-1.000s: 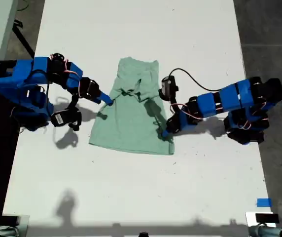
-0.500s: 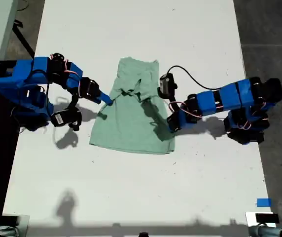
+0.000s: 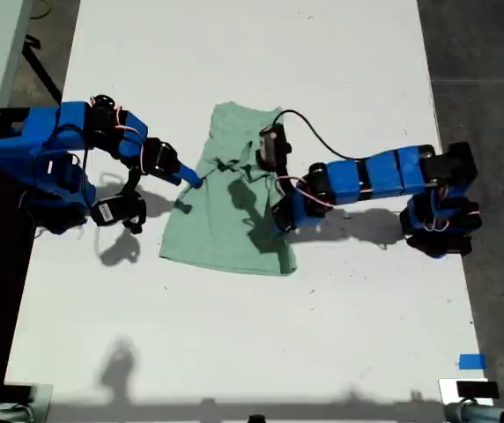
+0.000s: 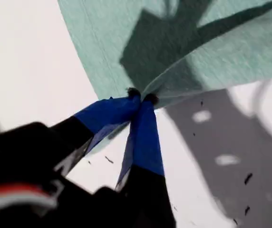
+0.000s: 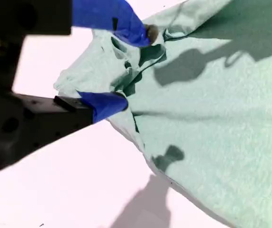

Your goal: Fold t-shirt

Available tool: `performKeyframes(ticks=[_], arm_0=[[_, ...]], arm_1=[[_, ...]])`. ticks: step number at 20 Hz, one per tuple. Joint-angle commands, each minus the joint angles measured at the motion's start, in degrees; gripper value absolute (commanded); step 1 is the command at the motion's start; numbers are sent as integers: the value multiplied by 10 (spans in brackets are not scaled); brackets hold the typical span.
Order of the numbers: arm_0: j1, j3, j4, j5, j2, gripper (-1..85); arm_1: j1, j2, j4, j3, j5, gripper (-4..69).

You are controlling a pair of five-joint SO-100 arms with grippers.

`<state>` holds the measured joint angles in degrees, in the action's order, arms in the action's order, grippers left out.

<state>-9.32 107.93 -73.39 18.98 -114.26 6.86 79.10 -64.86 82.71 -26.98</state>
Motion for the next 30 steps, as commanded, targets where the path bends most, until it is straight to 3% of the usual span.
performKeyframes(ticks=[1,7,8,10,11,19,26,30], arm_0=[[11,-4,18,2,-18,220],[6,-4,26,2,-11,220],[5,-4,26,2,-11,221],[5,-4,23,1,-10,223],[6,-2,21,1,-10,224],[42,11,-17,-38,-14,226],[74,176,-11,-117,-115,226],[64,241,3,-121,-147,224]], arm_1=[[-8,-55,7,-118,-1,-9],[-33,-175,83,-156,41,-11],[-37,-191,82,-163,50,22],[-39,-192,67,-181,51,264],[-40,-182,54,-196,46,334],[-94,-19,-217,-250,2,262],[-167,140,-236,-96,-25,227],[-200,204,-225,-18,-38,215]])
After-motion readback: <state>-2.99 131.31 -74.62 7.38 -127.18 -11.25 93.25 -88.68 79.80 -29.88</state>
